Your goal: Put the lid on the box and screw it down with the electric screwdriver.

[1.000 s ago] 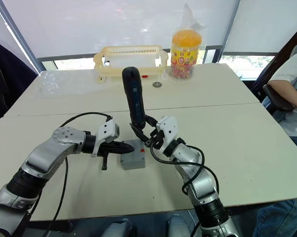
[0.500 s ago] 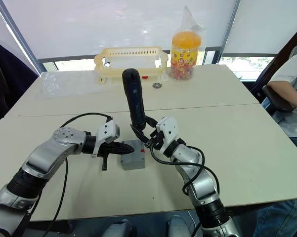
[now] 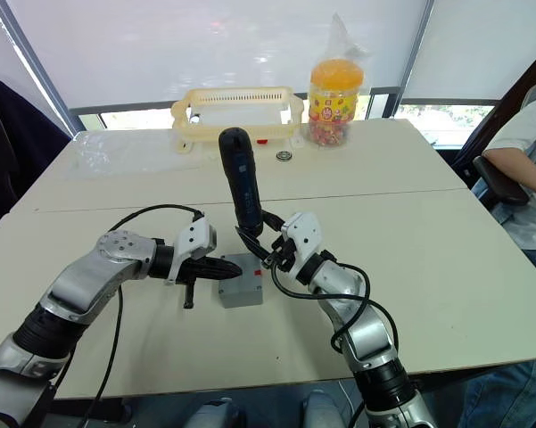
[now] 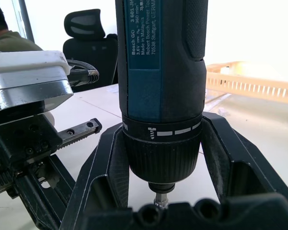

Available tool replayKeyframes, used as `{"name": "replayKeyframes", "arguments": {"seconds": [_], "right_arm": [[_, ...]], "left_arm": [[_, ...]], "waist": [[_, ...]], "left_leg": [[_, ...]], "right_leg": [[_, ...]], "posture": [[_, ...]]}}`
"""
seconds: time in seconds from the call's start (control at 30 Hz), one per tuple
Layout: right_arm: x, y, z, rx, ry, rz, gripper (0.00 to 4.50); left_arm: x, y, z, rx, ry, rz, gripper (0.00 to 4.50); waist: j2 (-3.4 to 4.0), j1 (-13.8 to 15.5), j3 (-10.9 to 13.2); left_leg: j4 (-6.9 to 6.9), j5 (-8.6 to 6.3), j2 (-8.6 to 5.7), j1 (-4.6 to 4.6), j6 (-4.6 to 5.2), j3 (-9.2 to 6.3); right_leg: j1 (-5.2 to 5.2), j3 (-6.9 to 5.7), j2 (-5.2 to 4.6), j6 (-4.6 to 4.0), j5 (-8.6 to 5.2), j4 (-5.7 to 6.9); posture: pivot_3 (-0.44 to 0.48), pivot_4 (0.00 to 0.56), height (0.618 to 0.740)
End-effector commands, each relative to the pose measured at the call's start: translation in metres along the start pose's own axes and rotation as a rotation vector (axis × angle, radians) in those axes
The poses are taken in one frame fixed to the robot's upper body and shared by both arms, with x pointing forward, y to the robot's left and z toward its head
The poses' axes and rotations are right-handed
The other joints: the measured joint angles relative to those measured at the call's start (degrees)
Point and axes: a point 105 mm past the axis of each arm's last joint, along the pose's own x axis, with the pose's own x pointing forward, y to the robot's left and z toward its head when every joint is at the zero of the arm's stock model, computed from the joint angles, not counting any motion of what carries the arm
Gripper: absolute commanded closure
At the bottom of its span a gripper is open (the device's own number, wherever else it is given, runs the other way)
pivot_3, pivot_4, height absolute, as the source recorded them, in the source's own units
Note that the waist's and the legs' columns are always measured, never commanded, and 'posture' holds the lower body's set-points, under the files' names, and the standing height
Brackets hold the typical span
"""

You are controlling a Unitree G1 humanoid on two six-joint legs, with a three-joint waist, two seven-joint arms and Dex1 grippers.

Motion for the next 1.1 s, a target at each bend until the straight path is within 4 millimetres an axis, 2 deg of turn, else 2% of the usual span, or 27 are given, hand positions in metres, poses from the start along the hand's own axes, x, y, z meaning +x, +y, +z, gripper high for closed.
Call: {"name": "replayKeyframes", "arguments": {"seconds": [0.03, 0.37, 0.53, 1.1], "right_arm": [[-0.012, -0.004, -0.043, 0.033, 0.173, -0.030, 2.75], [-0.016, -0.003, -0.049, 0.046, 0.204, -0.026, 2.75], [-0.015, -0.001, -0.048, 0.051, 0.199, -0.017, 2.75], [-0.017, 0.003, -0.055, 0.056, 0.219, -0.007, 2.75]], "left_arm": [[0.002, -0.003, -0.016, -0.041, 0.059, -0.006, 4.50], [0.002, -0.002, -0.016, -0.042, 0.060, -0.005, 4.50], [0.003, -0.003, -0.016, -0.042, 0.058, -0.006, 4.50], [0.003, -0.003, -0.018, -0.048, 0.063, -0.006, 4.50]], "waist": [[0.01, 0.0, -0.1], [0.02, 0.1, -0.1], [-0.03, 0.1, -0.1], [-0.02, 0.1, -0.1]], "left_leg": [[0.00, 0.00, 0.00, 0.01, 0.00, 0.00], [-0.05, -0.03, 0.02, 0.27, 0.05, -0.05], [-0.59, -0.04, 0.04, 1.04, 0.05, -0.03], [-0.64, -0.04, 0.04, 1.03, 0.05, -0.10]], "right_leg": [[0.02, 0.00, 0.00, -0.01, 0.00, -0.01], [0.33, -0.04, -0.01, -0.01, -0.08, -0.11], [0.88, -0.03, -0.19, 0.14, -0.58, -0.26], [0.87, -0.07, -0.21, 0.15, -0.61, -0.25]], "posture": [[0.000, 0.150, 0.740], [0.000, 0.150, 0.740], [0.000, 0.150, 0.740], [0.000, 0.150, 0.740]]}}
